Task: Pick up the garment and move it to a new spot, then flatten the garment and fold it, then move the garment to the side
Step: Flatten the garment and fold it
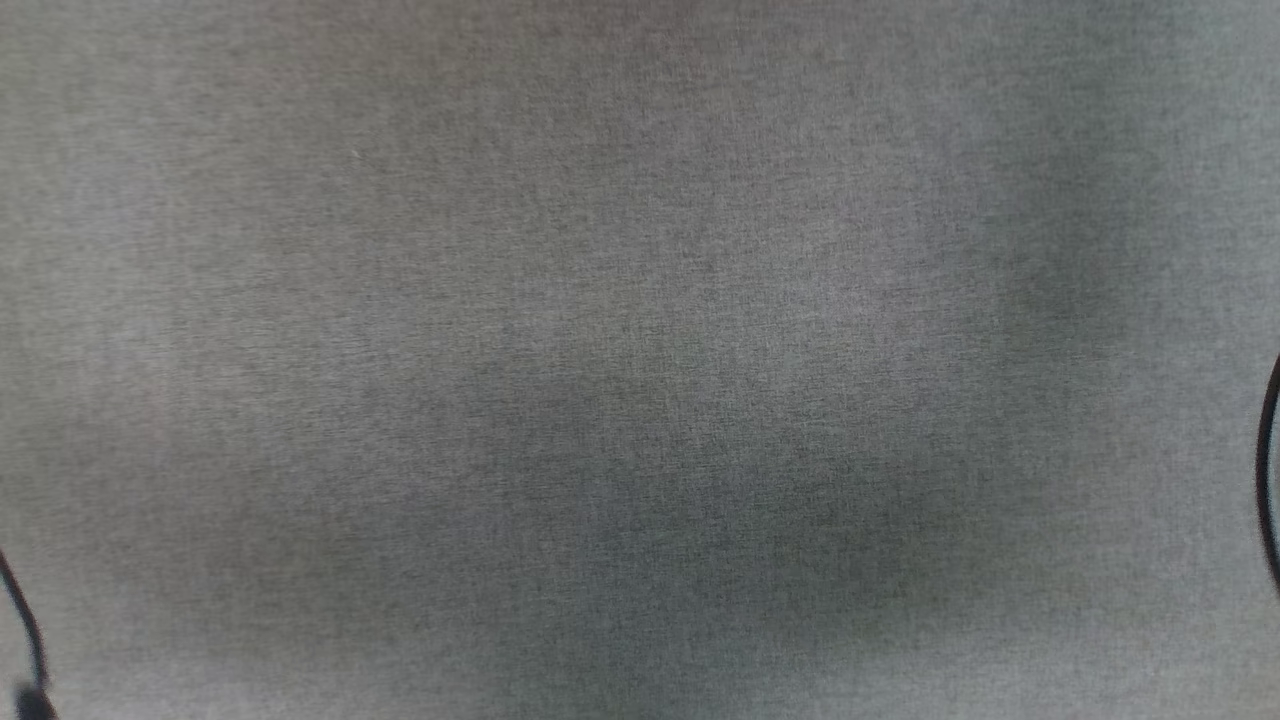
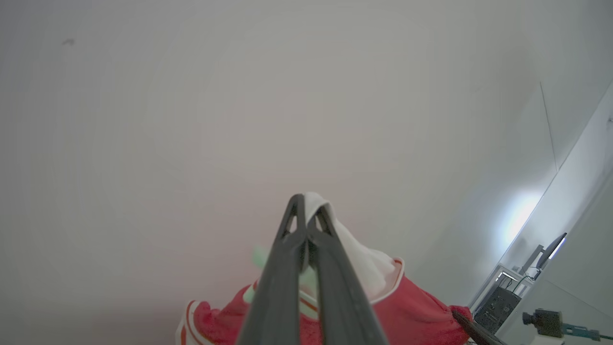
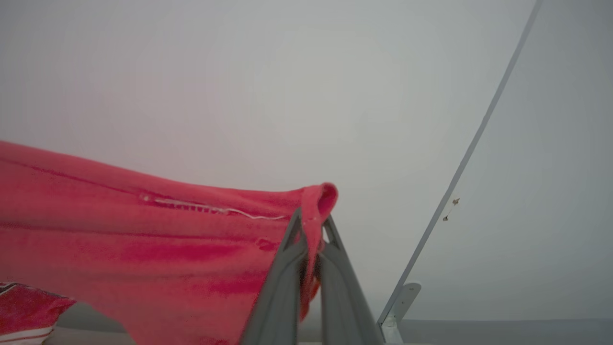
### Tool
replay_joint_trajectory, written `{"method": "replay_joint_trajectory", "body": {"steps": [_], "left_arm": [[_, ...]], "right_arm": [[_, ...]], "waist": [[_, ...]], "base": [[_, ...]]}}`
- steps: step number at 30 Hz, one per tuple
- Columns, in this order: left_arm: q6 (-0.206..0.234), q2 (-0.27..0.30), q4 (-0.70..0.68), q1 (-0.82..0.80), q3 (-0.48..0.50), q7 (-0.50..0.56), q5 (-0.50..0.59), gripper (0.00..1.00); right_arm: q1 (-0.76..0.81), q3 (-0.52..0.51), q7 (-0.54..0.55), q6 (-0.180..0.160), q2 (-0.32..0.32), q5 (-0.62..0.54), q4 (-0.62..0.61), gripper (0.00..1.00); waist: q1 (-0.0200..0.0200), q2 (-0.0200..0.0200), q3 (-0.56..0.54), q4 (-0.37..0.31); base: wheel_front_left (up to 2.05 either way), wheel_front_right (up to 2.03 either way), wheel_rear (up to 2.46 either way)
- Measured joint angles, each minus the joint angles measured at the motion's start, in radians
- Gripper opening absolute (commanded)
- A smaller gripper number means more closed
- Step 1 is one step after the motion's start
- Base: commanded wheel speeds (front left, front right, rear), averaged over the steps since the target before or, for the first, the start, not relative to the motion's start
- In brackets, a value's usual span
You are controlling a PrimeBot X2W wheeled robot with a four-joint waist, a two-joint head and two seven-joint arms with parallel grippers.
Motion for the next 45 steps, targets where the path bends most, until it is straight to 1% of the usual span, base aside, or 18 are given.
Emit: {"method": "replay_joint_trajectory", "body": {"steps": [4, 6, 10, 14, 16, 19, 20, 25, 30, 33, 35, 37, 39, 41, 43, 45], "left_arm": [[0.0, 0.034, -0.129, 0.268, 0.01, -0.06, -0.046, 0.0], [0.0, 0.035, -0.193, 0.426, 0.019, -0.076, -0.064, 0.0], [0.0, 0.03, -0.292, 0.709, 0.041, -0.085, -0.046, 0.0], [0.0, -0.016, -0.388, 0.925, 0.13, -0.088, -0.001, 0.0], [0.0, -0.021, -0.442, 1.028, 0.15, -0.087, 0.037, 0.0], [0.0, -0.033, -0.535, 1.161, 0.185, -0.088, 0.05, 0.0], [0.0, -0.03, -0.563, 1.2, 0.192, -0.088, 0.051, 0.0], [0.0, 0.022, -0.683, 1.37, 0.179, -0.088, 0.064, 0.0], [0.0, 0.057, -0.772, 1.489, 0.181, -0.088, 0.074, 0.0], [0.0, 0.075, -0.818, 1.543, 0.184, -0.088, 0.091, 0.0], [0.0, 0.078, -0.846, 1.562, 0.197, -0.088, 0.091, 0.0], [0.0, 0.079, -0.862, 1.559, 0.211, -0.089, 0.091, 0.0], [0.0, 0.089, -0.864, 1.536, 0.202, -0.089, 0.094, 0.0], [0.0, 0.084, -0.855, 1.472, 0.2, -0.089, 0.09, 0.0], [0.0, 0.071, -0.85, 1.395, 0.194, -0.089, 0.056, 0.0], [0.0, 0.075, -0.816, 1.321, 0.176, -0.082, 0.049, 0.0]], "right_arm": [[0.149, 0.08, -0.006, 0.0, -0.023, 0.067, 0.001, 0.0], [0.247, 0.119, -0.004, 0.0, -0.034, 0.124, -0.017, 0.0], [0.463, 0.181, 0.027, 0.0, -0.076, 0.244, -0.118, 0.0], [0.693, 0.18, 0.097, 0.0, -0.112, 0.352, -0.295, 0.0], [0.809, 0.164, 0.144, 0.0, -0.132, 0.391, -0.399, 0.0], [0.979, 0.125, 0.215, 0.0, -0.144, 0.433, -0.559, 0.0], [1.033, 0.109, 0.235, 0.0, -0.145, 0.444, -0.611, 0.0], [1.278, 0.04, 0.326, -0.001, -0.12, 0.487, -0.843, 0.0], [1.473, -0.012, 0.403, -0.002, -0.071, 0.505, -1.027, 0.0], [1.555, -0.024, 0.44, -0.002, -0.046, 0.511, -1.116, 0.0], [1.58, -0.04, 0.449, -0.002, -0.026, 0.517, -1.157, 0.0], [1.582, -0.049, 0.454, -0.002, -0.014, 0.519, -1.183, 0.0], [1.567, -0.055, 0.454, -0.002, -0.011, 0.519, -1.183, 0.0], [1.52, -0.055, 0.45, -0.002, -0.006, 0.518, -1.17, 0.0], [1.454, -0.046, 0.449, -0.002, -0.008, 0.507, -1.141, 0.0], [1.387, -0.04, 0.447, -0.002, -0.009, 0.49, -1.104, 0.0]], "waist": [[0.0, 0.0, -0.032, 0.006], [0.0, 0.0, -0.051, 0.008], [0.0, 0.0, -0.089, 0.008], [0.0, 0.0, -0.123, 0.012], [0.0, 0.0, -0.139, 0.014], [0.0, 0.0, -0.162, 0.016], [0.0, 0.0, -0.168, 0.017], [0.0, 0.0, -0.192, 0.026], [0.0, 0.0, -0.196, 0.033], [-0.0001, 0.0, -0.192, 0.033], [0.0, 0.0, -0.186, 0.032], [0.0, 0.0, -0.18, 0.031], [0.0, 0.0001, -0.173, 0.032], [0.0, 0.0, -0.163, 0.032], [0.0, 0.0, -0.15, 0.029], [0.0, 0.0001, -0.135, 0.025]], "base": [[0.0, 0.0, 0.0], [0.0, 0.0, 0.0], [0.0, 0.0, 0.0], [0.0, 0.0, 0.0], [0.0, 0.0, 0.0], [0.0, 0.0, 0.0], [0.0, 0.0, 0.0], [0.0, 0.0, 0.0], [0.0, 0.0, 0.0], [0.0, 0.0, 0.0], [0.0, 0.0, 0.0], [0.0, 0.0, 0.0], [0.0, 0.0, 0.0], [0.0, 0.0, 0.0], [0.0, 0.0, 0.0], [0.0, 0.0, 0.0]]}}
